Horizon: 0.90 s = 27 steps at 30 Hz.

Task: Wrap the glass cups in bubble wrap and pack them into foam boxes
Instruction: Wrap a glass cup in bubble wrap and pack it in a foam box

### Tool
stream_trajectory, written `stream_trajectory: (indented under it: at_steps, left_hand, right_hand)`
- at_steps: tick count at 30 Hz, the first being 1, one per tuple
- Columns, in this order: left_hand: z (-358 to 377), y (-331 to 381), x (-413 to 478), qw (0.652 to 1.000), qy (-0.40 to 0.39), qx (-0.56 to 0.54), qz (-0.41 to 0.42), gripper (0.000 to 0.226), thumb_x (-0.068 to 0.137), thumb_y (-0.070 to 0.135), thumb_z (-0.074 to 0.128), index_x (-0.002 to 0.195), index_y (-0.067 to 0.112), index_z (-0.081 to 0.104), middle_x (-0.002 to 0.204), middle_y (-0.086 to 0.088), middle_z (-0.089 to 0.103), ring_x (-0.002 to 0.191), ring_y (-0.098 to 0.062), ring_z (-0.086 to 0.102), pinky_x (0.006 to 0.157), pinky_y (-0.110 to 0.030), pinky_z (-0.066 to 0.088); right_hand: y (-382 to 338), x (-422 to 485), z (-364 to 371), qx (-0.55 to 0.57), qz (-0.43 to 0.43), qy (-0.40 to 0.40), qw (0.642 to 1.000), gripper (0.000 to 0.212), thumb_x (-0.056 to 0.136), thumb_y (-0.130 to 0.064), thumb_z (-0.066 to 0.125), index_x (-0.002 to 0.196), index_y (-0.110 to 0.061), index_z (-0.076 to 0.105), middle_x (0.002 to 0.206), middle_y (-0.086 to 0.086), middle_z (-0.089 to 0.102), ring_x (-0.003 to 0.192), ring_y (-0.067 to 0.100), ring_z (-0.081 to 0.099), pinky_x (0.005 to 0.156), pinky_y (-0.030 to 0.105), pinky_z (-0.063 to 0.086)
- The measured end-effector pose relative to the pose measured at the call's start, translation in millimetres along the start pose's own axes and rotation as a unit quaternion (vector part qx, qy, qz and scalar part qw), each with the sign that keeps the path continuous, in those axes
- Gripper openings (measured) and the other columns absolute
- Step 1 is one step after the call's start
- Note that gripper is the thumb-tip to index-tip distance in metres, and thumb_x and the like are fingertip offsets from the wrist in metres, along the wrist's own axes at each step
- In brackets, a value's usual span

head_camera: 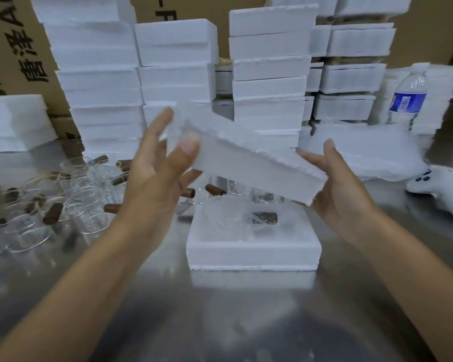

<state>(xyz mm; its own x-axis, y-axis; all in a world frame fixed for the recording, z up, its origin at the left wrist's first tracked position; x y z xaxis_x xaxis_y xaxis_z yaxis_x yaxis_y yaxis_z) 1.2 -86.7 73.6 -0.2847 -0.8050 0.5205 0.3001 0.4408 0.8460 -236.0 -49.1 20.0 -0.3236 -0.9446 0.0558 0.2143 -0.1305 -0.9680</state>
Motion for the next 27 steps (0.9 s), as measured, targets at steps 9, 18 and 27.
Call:
stream_trajectory:
  at_steps: [9,18,27]
  left_hand:
    - [-1,-43,-16,0.989,-0.115,0.07,-0.069,0.101,0.047,0.07,0.08,0.134,0.063,0.029,0.153,0.014,0.031,0.142,-0.013,0.029,0.112,-0.051,0.025]
    - [-6,-59,-25,0.956,-0.213,0.184,-0.084,0.102,0.057,0.046,0.077,0.139,0.049,0.015,0.131,0.05,0.031,0.126,0.024,0.025,0.101,-0.003,0.026]
    - [-19,-75,-28,0.954,-0.194,0.188,-0.134,0.109,0.06,0.035,0.085,0.126,0.077,0.008,0.118,0.057,0.033,0.118,0.028,0.026,0.103,-0.023,0.023]
  right_hand:
    - [-7,-3,-3,-0.013,-0.019,-0.09,0.996,0.023,0.083,-0.029,0.051,0.098,-0.019,0.065,0.083,-0.003,0.069,0.068,0.013,0.062,0.053,0.024,0.044]
    - [13,-2,-13,-0.085,0.037,-0.037,0.995,0.04,0.062,-0.035,0.08,0.095,-0.012,0.073,0.102,0.014,0.071,0.102,0.034,0.065,0.1,0.048,0.043]
    - [12,-5,-9,-0.088,-0.013,-0.057,0.994,0.021,0.073,-0.036,0.07,0.085,-0.02,0.075,0.098,0.011,0.071,0.1,0.032,0.065,0.099,0.05,0.042]
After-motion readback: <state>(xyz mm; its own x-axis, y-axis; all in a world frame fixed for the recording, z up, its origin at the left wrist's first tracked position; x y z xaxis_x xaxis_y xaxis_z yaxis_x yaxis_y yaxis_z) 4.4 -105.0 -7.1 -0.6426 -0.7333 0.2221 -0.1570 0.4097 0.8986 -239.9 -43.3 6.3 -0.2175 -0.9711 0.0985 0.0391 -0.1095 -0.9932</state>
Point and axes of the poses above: each hand's wrist, its own x-axis towards the middle knuckle, its own z-axis out of the palm, y = z × x, the point moved 7 cm from there along x, towards the middle knuckle
